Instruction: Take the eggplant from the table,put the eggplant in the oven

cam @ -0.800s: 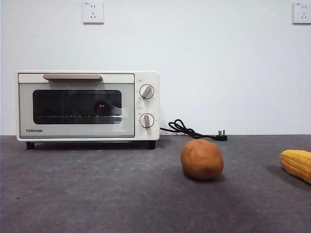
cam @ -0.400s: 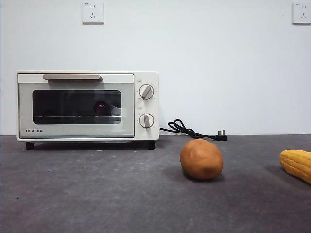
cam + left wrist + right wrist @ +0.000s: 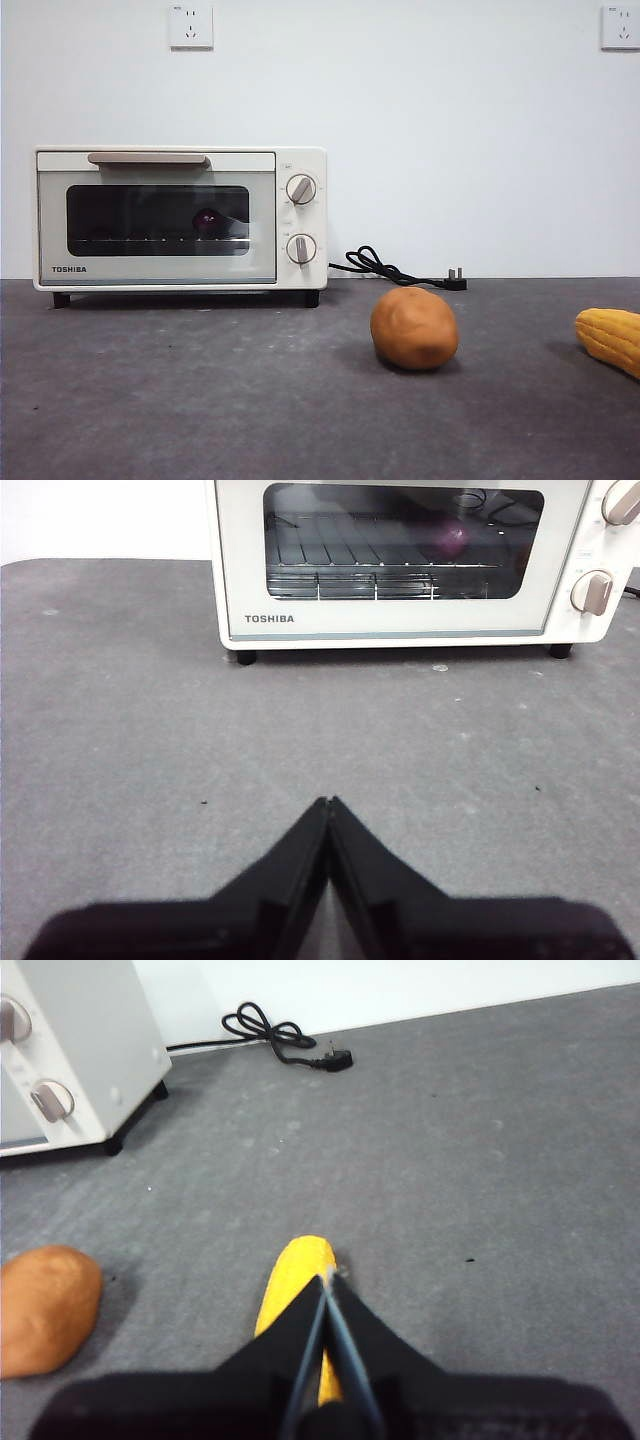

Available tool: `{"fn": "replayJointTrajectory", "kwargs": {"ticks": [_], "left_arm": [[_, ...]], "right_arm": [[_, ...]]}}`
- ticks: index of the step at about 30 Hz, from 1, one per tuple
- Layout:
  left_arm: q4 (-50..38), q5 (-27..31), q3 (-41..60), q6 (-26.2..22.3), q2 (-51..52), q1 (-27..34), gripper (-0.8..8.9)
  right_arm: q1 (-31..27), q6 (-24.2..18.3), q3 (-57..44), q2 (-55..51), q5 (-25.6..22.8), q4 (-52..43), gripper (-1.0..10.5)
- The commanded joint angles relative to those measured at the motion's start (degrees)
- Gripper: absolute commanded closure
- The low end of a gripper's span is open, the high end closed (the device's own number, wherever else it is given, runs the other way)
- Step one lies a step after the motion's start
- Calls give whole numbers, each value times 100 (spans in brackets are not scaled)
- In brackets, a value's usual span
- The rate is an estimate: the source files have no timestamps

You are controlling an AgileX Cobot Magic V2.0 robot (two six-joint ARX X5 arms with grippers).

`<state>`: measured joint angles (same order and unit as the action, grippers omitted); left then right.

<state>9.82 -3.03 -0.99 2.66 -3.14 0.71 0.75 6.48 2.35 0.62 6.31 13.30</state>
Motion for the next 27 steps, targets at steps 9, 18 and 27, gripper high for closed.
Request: {"fn": "replayJointTrajectory", "kwargs": {"ticks": [9, 18, 27], "left_arm": [[-44, 4, 57, 39, -4, 17, 817], [-44, 4, 57, 39, -4, 17, 817], [-42, 7, 57, 37, -4, 17, 817]], "right_arm": [[114, 37, -63, -17, 33, -90, 946], [114, 103, -63, -15, 11, -87, 946], [111, 103, -63, -13, 11, -87, 946]]}}
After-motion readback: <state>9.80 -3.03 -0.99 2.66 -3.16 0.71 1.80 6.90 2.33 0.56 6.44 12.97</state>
